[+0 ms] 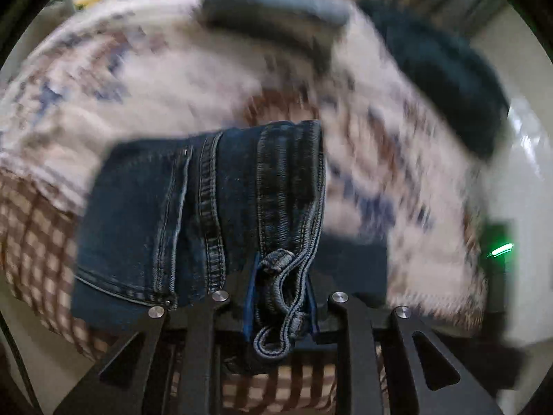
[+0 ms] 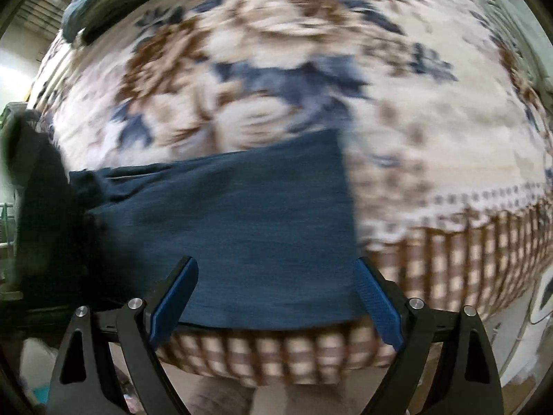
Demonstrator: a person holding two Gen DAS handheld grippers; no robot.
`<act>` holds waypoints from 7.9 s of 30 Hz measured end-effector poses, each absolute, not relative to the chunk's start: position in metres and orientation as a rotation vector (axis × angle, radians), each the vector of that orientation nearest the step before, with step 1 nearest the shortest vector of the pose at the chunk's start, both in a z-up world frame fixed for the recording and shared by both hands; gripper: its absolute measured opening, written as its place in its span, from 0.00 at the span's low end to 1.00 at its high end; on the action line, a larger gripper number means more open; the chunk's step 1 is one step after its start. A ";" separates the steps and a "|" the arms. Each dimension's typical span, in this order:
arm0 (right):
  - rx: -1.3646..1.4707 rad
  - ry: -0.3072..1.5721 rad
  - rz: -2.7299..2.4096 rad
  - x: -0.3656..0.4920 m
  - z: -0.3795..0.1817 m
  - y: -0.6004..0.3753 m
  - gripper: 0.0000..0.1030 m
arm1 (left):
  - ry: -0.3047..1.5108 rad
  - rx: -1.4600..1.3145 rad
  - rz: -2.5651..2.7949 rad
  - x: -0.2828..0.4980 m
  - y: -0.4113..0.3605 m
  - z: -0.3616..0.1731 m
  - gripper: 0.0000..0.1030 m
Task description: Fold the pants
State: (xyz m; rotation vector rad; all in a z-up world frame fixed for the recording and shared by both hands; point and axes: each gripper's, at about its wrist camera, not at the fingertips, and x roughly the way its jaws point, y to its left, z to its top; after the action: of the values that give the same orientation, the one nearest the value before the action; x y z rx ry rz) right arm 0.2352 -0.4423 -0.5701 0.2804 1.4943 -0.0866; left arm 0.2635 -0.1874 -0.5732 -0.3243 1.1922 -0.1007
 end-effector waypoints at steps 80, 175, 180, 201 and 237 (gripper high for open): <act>1.359 1.290 -0.078 0.126 -0.646 -0.666 0.21 | 1.438 -0.498 -0.183 0.409 -0.112 -0.651 0.28; 1.344 1.017 0.055 0.158 -0.621 -0.554 0.47 | 1.345 -0.636 -0.500 0.304 -0.150 -0.573 0.34; 1.324 0.982 0.101 0.176 -0.573 -0.548 0.47 | 1.297 -0.598 -0.543 0.330 -0.144 -0.512 0.34; 1.274 0.679 0.139 0.572 -0.476 -0.387 0.47 | 1.124 -0.515 -0.610 0.737 -0.028 -0.407 0.34; 0.212 1.024 -0.259 0.637 -0.374 -0.369 0.93 | 1.108 -0.012 -0.104 0.681 -0.036 -0.408 0.98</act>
State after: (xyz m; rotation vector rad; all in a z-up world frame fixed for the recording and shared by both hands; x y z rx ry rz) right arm 0.6371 -0.3690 -0.3742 0.2116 1.0242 -0.2588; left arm 0.6805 -0.0361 -0.4081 -0.0125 1.1084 -0.1039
